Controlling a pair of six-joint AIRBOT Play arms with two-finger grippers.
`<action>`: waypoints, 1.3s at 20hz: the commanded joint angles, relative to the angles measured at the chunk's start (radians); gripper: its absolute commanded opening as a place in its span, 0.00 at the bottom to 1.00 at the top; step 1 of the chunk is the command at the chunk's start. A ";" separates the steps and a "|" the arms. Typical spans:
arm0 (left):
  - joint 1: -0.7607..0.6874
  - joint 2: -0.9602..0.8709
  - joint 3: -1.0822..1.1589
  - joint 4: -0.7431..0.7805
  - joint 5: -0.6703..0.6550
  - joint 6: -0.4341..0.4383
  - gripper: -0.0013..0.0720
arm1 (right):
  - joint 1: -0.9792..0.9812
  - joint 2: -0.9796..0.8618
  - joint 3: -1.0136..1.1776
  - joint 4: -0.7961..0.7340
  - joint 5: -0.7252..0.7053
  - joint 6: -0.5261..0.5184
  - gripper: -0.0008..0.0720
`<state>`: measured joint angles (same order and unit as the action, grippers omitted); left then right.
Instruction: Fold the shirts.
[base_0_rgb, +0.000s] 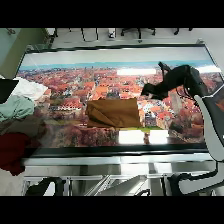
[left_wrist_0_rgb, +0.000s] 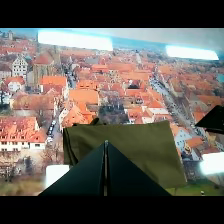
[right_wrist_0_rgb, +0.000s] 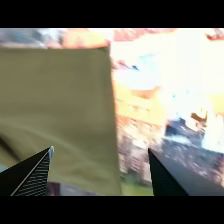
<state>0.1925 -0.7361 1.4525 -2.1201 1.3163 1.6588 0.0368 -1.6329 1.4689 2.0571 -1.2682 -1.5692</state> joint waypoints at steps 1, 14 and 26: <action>0.001 0.002 -0.005 -0.003 -0.008 0.001 0.03 | -0.054 -0.067 -0.068 0.115 -0.060 -0.136 0.98; -0.150 0.002 -0.006 -0.002 -0.045 0.000 0.03 | 0.018 -0.296 -0.064 0.359 0.020 -0.269 0.64; -0.222 0.002 -0.006 0.000 -0.085 0.000 0.03 | -0.260 -0.048 0.166 0.325 0.069 -0.225 0.04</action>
<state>-0.0254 -0.7341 1.4464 -2.1204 1.2346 1.6592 -0.1059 -1.7500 1.6066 2.4180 -1.2366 -1.8393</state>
